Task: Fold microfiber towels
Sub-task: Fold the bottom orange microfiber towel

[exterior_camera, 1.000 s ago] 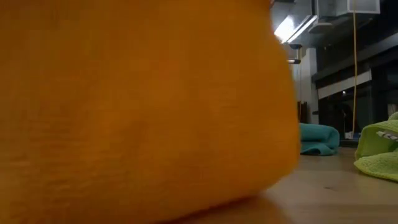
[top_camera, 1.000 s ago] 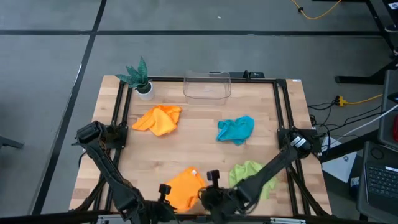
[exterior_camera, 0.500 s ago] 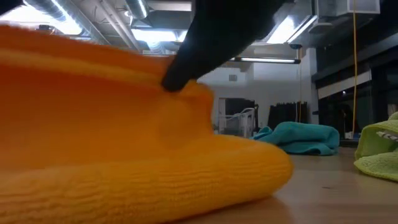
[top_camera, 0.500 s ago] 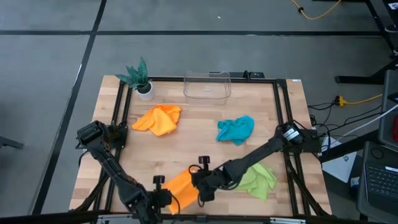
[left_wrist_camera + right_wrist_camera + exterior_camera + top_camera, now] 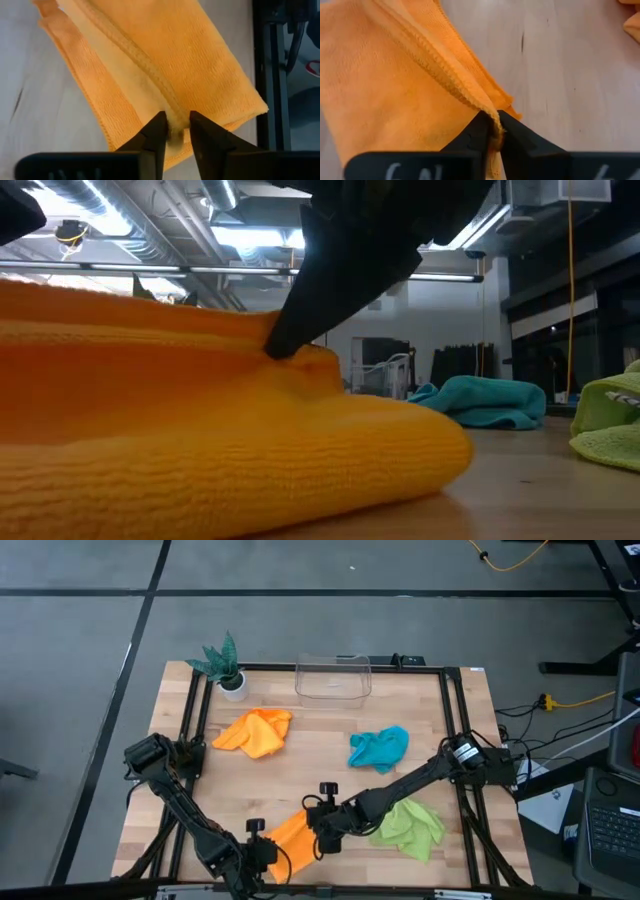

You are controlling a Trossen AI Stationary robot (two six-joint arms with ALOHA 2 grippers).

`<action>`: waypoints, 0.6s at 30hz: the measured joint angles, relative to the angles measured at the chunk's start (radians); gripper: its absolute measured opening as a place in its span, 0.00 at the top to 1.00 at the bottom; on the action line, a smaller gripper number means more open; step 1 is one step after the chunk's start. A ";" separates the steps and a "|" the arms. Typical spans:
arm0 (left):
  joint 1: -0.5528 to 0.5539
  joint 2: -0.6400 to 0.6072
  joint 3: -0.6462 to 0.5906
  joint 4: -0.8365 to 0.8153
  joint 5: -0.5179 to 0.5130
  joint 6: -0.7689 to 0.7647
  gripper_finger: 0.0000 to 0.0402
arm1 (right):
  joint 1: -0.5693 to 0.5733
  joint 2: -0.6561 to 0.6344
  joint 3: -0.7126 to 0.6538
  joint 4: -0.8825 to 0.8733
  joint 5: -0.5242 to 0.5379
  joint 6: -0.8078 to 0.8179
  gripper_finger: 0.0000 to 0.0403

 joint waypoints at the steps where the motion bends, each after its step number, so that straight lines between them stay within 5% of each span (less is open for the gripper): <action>1: 0.000 0.000 0.000 0.000 0.009 0.000 0.78 | -0.002 0.000 0.000 0.000 -0.001 -0.009 0.88; 18: 0.000 -0.106 0.000 -0.173 0.009 -0.123 0.71 | -0.025 0.000 0.035 0.033 -0.070 -0.052 0.46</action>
